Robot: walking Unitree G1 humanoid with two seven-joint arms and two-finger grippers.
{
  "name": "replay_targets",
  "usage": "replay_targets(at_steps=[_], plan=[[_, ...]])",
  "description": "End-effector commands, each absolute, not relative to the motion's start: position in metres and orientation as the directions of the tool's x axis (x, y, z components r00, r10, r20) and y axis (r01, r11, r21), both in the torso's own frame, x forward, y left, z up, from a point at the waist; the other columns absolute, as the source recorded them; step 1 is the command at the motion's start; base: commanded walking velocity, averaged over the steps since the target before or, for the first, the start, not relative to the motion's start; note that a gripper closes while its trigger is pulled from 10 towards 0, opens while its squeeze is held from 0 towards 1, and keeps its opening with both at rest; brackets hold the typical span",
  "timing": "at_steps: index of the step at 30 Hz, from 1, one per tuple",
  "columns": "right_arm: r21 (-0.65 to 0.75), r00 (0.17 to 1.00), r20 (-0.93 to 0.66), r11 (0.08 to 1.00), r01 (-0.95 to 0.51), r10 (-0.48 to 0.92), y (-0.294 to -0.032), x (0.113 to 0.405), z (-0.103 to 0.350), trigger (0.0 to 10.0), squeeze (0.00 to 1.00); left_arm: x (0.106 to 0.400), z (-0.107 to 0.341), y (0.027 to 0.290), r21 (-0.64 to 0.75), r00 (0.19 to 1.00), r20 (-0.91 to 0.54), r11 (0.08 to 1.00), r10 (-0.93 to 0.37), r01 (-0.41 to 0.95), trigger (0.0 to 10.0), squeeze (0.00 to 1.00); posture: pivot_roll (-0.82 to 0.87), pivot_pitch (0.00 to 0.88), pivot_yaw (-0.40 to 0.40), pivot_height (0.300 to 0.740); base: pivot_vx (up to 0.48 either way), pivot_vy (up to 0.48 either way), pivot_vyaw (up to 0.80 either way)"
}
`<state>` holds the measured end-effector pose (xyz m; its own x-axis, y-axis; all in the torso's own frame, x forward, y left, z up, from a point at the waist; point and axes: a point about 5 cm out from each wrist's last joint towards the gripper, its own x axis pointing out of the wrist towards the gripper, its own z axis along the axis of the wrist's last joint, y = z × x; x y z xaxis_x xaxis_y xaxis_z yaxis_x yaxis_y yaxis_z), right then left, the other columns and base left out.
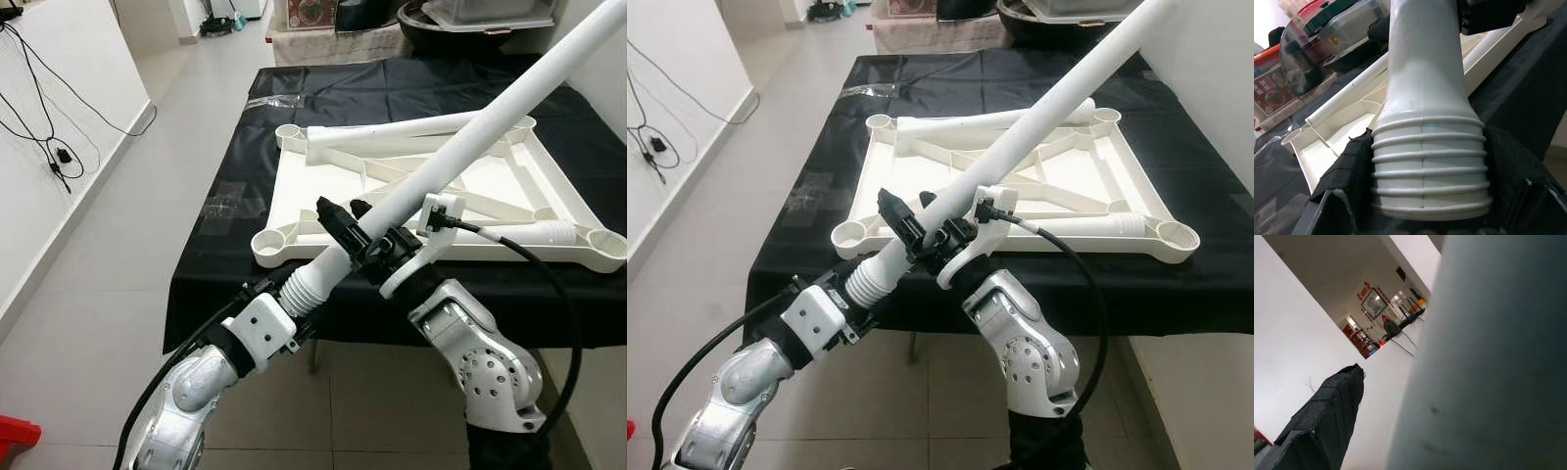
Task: Building children table
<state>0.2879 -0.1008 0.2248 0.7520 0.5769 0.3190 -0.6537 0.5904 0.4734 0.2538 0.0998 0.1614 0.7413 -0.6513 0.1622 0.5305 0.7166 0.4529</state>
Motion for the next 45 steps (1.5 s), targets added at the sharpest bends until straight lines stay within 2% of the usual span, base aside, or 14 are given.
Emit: replay_targets(at_steps=[1, 21, 22, 24, 25, 36, 45], plan=[[0.5, 0.748, 0.302, 0.57, -0.652, 0.59, -0.1, 0.288, 0.219, 10.0, 0.0, 0.248, 0.16, 0.097, 0.465, 0.718, 0.143, 0.687, -0.681, 0.559, 10.0, 0.0, 0.05, 0.123, 0.038, 0.74, 0.0, 0.0, 0.0], [0.513, 0.763, 0.289, 0.58, -0.633, 0.578, -0.108, 0.294, 0.217, 10.0, 0.0, 0.238, 0.154, 0.094, 0.459, 0.705, 0.122, 0.67, -0.698, 0.584, 10.0, 0.0, 0.05, 0.125, 0.034, 0.74, 0.0, 0.0, 0.0], [0.512, 0.763, 0.29, 0.58, -0.634, 0.578, -0.108, 0.294, 0.217, 4.4, 0.0, 0.238, 0.154, 0.095, 0.452, 0.709, 0.122, 0.675, -0.694, 0.583, 10.0, 0.0, 0.05, 0.123, 0.035, 0.74, 0.0, 0.0, 0.0], [0.512, 0.763, 0.29, 0.58, -0.634, 0.578, -0.108, 0.294, 0.217, 4.4, 0.0, 0.238, 0.154, 0.095, 0.452, 0.709, 0.122, 0.675, -0.694, 0.583, 10.0, 0.0, 0.05, 0.123, 0.035, 0.74, 0.0, 0.0, 0.0], [0.512, 0.761, 0.292, 0.578, -0.635, 0.579, -0.108, 0.294, 0.217, 0.0, 0.0, 0.238, 0.154, 0.095, 0.456, 0.707, 0.12, 0.671, -0.697, 0.584, 10.0, 0.0, 0.05, 0.124, 0.035, 0.74, 0.0, 0.0, 0.0], [0.519, 0.761, 0.295, 0.571, -0.636, 0.579, -0.107, 0.292, 0.216, 0.0, 0.0, 0.238, 0.152, 0.097, 0.47, 0.706, 0.104, 0.66, -0.701, 0.586, 10.0, 0.0, 0.05, 0.124, 0.039, 0.74, 0.0, 0.0, 0.0], [0.516, 0.765, 0.297, 0.578, -0.632, 0.572, -0.108, 0.293, 0.216, 0.0, 0.0, 0.239, 0.143, 0.099, 0.402, 0.72, 0.054, 0.675, -0.692, 0.618, 10.0, 0.0, 0.05, 0.108, 0.039, 0.74, 0.0, 0.0, 0.0]])
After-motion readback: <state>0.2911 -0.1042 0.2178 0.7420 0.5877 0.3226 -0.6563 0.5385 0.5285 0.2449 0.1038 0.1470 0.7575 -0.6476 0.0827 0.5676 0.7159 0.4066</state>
